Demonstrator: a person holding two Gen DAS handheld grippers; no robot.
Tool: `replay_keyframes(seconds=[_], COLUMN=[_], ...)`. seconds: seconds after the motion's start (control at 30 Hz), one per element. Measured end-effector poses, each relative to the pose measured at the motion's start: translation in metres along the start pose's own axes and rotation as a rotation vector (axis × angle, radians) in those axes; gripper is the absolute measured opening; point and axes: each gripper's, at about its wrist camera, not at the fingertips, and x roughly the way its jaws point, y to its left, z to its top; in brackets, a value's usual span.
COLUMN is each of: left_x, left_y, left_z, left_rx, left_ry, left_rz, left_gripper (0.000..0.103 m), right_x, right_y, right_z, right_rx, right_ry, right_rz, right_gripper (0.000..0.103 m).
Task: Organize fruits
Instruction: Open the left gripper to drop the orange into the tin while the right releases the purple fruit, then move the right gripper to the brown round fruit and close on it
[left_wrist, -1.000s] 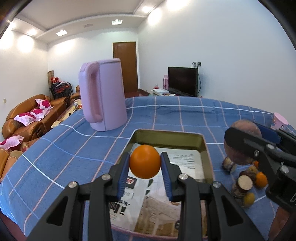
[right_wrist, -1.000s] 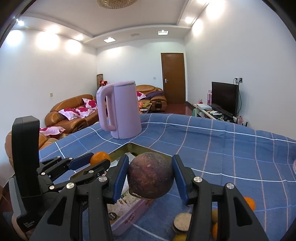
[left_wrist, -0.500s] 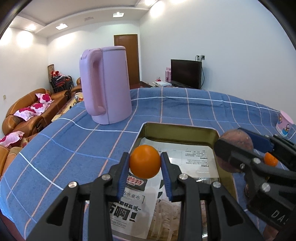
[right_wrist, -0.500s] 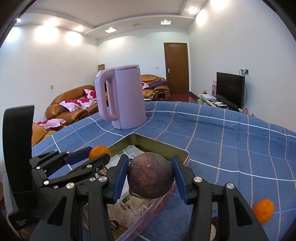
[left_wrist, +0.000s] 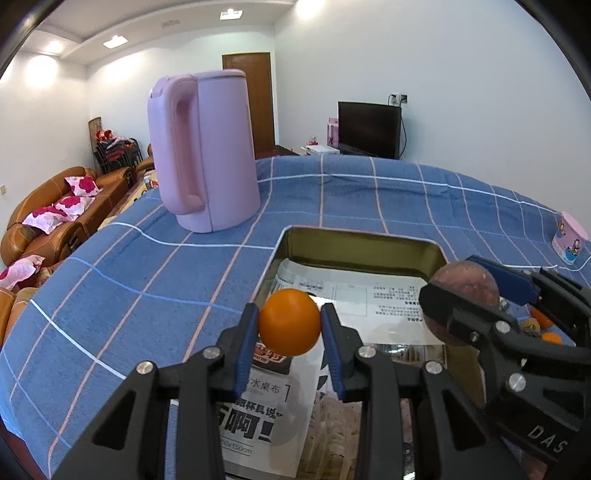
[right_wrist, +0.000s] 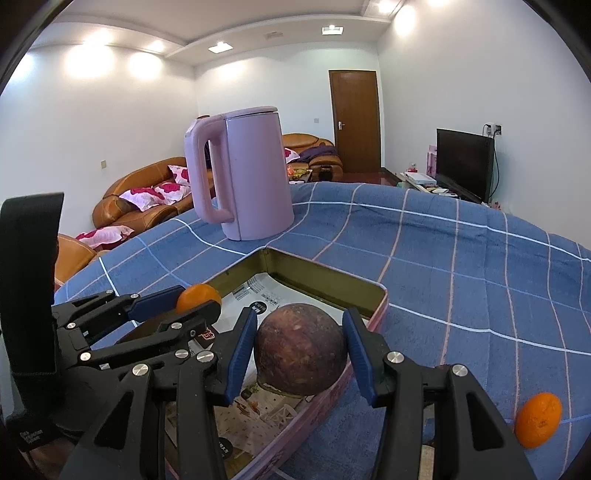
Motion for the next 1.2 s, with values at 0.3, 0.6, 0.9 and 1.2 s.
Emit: replay_keyframes(seconds=[0.3, 0.6, 0.9, 1.2], left_x=[0.003, -0.009, -0.05, -0.075], left_y=[0.003, 0.005, -0.021, -0.081], left_z=[0.0, 0.0, -0.004, -0.021], left_rx=[-0.007, -0.032, -0.01, 0.076], left_ry=[0.011, -0.013, -0.102, -0.108], left_rz=[-0.01, -0.017, -0.064, -0.166], left_gripper=[0.037, 0.06, 0.085, 0.085], right_x=[0.005, -0.003, -0.058, -0.128], right_y=[0.0, -0.006, -0.023, -0.074], right_z=[0.0, -0.001, -0.017, -0.054], right_rx=[0.0, 0.032, 0.046, 0.112], right_ry=[0.01, -0.007, -0.045, -0.054], right_rz=[0.024, 0.012, -0.079, -0.277], right_gripper=[0.051, 0.064, 0.071, 0.071])
